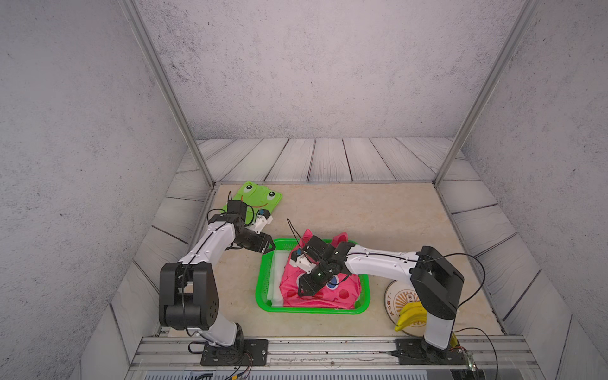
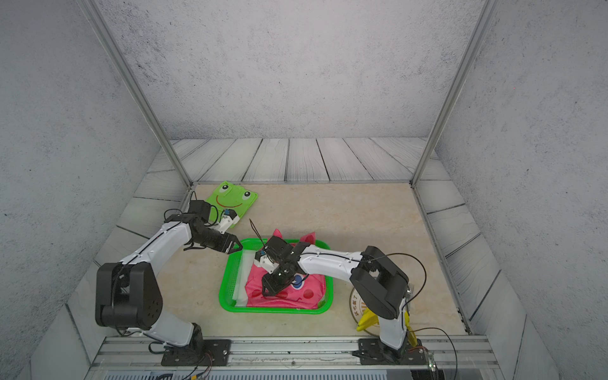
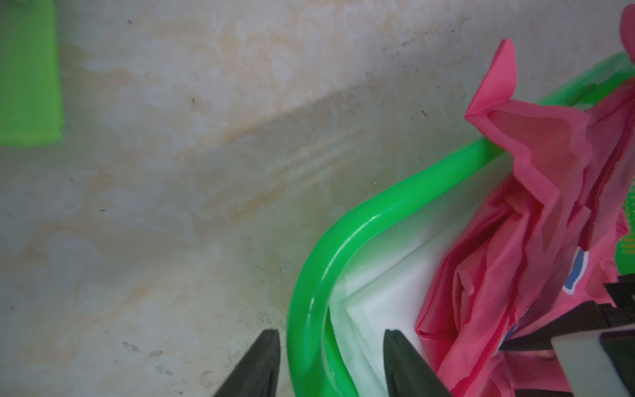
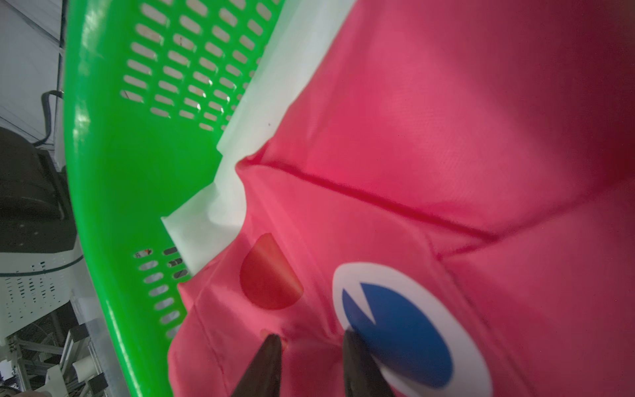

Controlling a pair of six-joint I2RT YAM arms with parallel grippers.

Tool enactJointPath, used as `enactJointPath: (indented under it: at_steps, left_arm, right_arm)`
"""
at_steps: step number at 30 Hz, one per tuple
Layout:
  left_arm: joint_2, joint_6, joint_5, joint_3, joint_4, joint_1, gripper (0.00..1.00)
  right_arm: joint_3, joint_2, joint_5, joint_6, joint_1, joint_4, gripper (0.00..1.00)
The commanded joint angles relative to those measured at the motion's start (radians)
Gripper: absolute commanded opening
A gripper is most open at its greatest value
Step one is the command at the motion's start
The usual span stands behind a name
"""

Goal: Put the folded raincoat in the basket
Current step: Place the raincoat in the basket, then move the basket to the center of the board.

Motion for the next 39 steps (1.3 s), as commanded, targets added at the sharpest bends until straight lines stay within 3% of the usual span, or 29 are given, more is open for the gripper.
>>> enactJointPath:
  at_steps: [1,8,11,15,19,23,25,28,32,39]
  left_arm:
    - [0.014,0.066,0.038,-0.013,-0.081,-0.019,0.54]
    - [-0.072,0.164,0.064,-0.079,-0.116,-0.093,0.54]
    - [-0.098,0.194,0.04,-0.106,-0.124,-0.149,0.54]
    - [-0.104,0.205,0.01,-0.129,-0.118,-0.204,0.54]
    - [-0.091,0.187,0.006,-0.115,-0.096,-0.206,0.54]
    - [-0.067,0.162,-0.034,-0.088,-0.072,-0.203,0.54]
    - [-0.059,0.16,-0.045,-0.072,-0.078,-0.198,0.54]
    - [-0.058,0.165,-0.043,-0.048,-0.087,-0.173,0.54]
    - [-0.063,0.151,-0.039,-0.003,-0.089,-0.113,0.55]
    - [-0.018,0.05,-0.182,0.135,-0.033,-0.01,0.56]
  right_arm:
    - [0.024,-0.04,0.111,-0.009,0.003,-0.103,0.38]
    - [0.046,-0.241,0.262,0.053,-0.002,-0.226,0.48]
    - [0.019,-0.34,0.441,0.135,-0.023,-0.332,0.53]
    - [0.008,-0.434,0.674,0.267,-0.124,-0.609,0.6]
    - [-0.062,-0.515,0.712,0.304,-0.282,-0.753,0.65]
    - [-0.161,-0.579,0.707,0.266,-0.372,-0.727,0.75]
    - [-0.197,-0.58,0.68,0.25,-0.402,-0.709,0.75]
    - [-0.242,-0.554,0.585,0.2,-0.432,-0.634,0.71]
    - [-0.222,-0.464,0.479,0.171,-0.447,-0.537,0.53]
    - [-0.14,-0.298,0.51,0.182,-0.495,-0.481,0.31]
